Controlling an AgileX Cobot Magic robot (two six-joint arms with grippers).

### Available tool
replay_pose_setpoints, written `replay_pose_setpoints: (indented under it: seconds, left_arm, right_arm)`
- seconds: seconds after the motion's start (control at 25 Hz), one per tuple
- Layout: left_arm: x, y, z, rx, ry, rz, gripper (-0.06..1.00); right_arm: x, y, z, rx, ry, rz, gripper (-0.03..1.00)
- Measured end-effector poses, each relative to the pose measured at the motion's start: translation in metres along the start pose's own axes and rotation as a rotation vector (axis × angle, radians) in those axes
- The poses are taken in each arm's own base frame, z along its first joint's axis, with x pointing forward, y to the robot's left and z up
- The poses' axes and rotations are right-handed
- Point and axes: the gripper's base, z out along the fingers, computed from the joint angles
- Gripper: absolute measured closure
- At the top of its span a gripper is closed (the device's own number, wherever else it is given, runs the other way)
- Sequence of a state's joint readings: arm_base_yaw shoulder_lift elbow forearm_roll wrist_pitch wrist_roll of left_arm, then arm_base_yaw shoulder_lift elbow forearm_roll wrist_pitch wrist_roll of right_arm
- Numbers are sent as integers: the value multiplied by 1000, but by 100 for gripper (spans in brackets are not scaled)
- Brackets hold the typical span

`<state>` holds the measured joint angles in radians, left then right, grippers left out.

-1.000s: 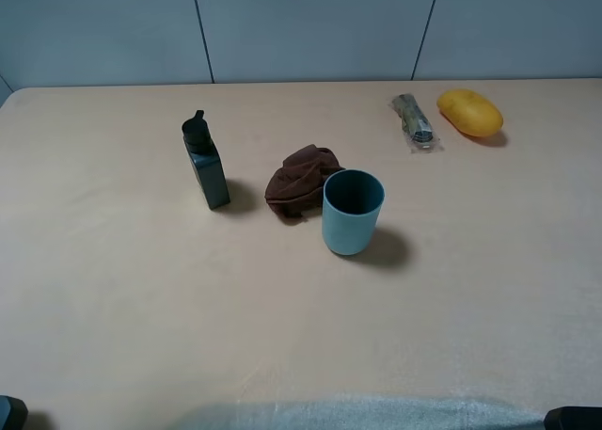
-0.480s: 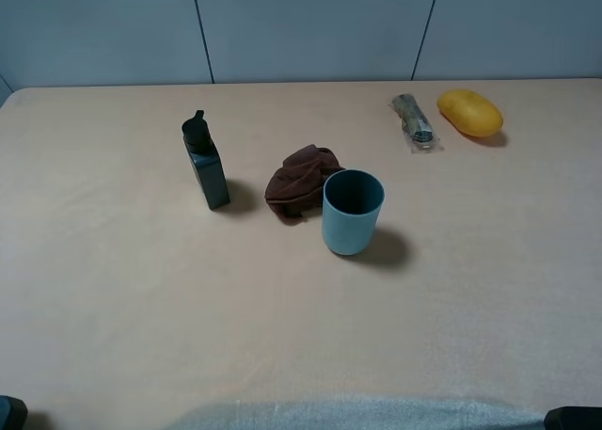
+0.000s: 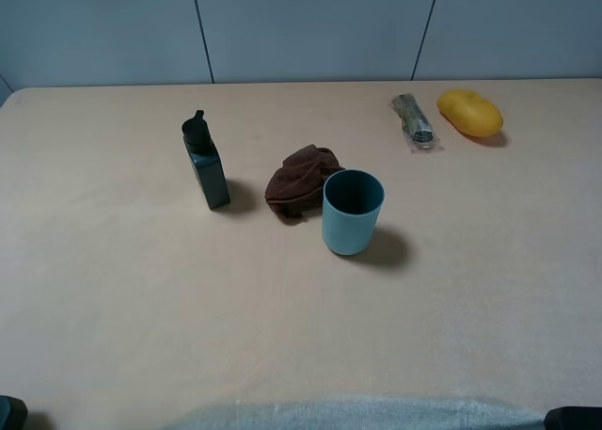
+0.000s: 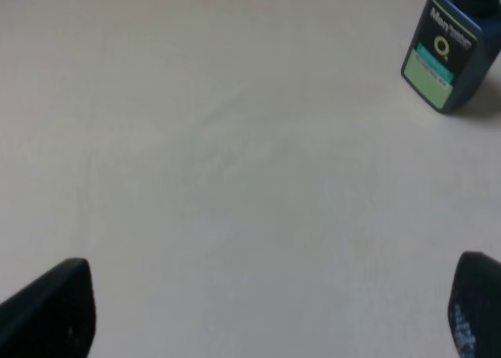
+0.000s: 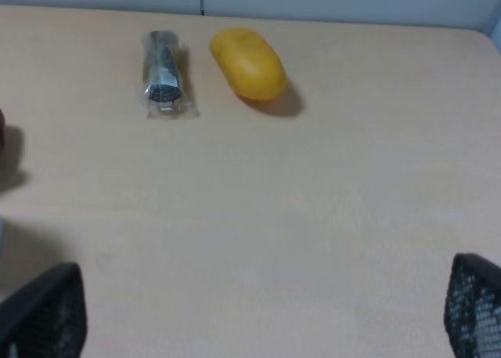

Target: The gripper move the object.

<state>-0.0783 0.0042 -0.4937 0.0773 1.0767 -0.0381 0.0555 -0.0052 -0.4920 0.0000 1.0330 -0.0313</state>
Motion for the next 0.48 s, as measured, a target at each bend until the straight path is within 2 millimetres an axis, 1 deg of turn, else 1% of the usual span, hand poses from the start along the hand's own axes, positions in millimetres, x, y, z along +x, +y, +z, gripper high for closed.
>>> replay_pose_setpoints:
  seconds: [0.12,0.48]
  left_arm:
    - [0,-1,-1,-12,-18,-12,4]
    - [0,-2,-1,-10,-18,23,4]
  right_arm:
    - [0,0,0,0,0,0,27]
    - [0,0,0,0,0,0,27]
